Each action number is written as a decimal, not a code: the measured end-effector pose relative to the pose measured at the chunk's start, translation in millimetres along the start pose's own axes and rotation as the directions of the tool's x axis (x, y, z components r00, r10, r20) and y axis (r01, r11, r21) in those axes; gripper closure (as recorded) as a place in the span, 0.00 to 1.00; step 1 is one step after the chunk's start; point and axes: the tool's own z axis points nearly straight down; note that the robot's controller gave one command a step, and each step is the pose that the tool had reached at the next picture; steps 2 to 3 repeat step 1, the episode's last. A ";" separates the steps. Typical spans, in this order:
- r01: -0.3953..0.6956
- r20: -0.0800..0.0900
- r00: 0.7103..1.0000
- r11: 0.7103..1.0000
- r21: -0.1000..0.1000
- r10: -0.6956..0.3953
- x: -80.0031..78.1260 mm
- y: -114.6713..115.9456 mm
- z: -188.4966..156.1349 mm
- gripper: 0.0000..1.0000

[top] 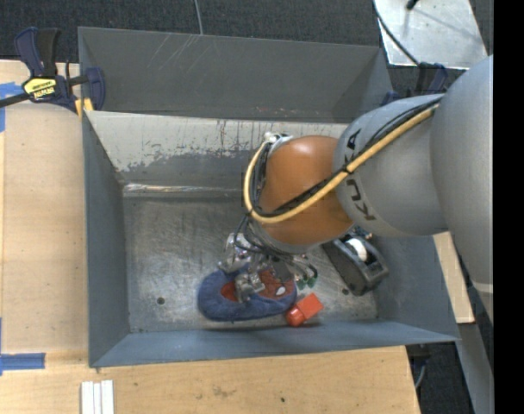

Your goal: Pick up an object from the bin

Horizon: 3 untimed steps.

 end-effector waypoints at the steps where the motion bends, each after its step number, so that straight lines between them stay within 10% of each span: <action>1: 0.368 0.009 0.930 0.930 0.005 -0.368 17.1 -22.8 -221.1 1.00; 3: 0.368 0.009 0.930 0.930 0.005 -0.368 17.1 -22.8 -221.1 1.00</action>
Offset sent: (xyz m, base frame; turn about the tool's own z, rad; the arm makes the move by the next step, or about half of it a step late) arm -0.0103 -0.0266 0.2175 -0.3793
